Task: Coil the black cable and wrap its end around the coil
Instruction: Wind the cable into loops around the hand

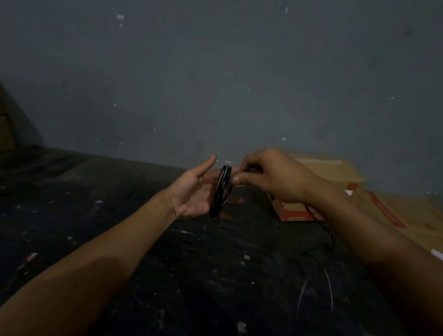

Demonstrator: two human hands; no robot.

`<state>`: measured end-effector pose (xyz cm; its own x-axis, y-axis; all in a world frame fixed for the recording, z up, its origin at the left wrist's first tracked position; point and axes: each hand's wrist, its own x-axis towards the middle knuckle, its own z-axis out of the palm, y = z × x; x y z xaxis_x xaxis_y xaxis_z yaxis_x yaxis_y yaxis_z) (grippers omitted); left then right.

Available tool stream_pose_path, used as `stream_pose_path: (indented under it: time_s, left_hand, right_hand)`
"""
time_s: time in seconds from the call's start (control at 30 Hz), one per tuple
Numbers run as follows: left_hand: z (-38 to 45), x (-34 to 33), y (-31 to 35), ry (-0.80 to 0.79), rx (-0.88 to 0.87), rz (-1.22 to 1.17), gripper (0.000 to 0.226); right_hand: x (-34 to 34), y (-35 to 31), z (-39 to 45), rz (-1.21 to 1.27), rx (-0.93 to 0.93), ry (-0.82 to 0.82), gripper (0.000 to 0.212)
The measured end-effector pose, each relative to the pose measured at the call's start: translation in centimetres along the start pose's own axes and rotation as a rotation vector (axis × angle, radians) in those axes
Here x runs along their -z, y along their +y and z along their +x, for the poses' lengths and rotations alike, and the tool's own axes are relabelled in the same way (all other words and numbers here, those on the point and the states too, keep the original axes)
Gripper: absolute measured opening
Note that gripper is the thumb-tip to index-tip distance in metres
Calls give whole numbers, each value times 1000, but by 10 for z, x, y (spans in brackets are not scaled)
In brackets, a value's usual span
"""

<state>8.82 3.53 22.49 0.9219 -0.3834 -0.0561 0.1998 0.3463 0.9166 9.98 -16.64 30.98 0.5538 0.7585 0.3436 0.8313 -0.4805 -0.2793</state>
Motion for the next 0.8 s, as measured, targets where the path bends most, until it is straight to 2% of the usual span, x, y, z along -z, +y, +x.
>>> stream_pose_path:
  time_s: [0.17,0.33,0.43,0.6,0.7,0.8]
  left_hand:
    - [0,-12,-5,-131,101,56,74]
    - [-6,-29,-4,-224,166,85,75]
    - [-10,-34,-4,-329,145,60,79]
    - [-11,-45,7,-466,24,-14,84]
    - [-10,-53,17,-474,-27,-51,87]
    - [-7,-51,25,-420,-78,-77,89]
  right_hand:
    - [25,21,17,-29,-18,33,15]
    - [19,46,16,104,-53,120,7]
    - [6,60,8,236,-90,165,8]
    - [-37,64,-18,549,-190,258,22]
    - [-73,68,-28,709,-224,178,26]
    - [-106,57,-34,661,-285,46,28]
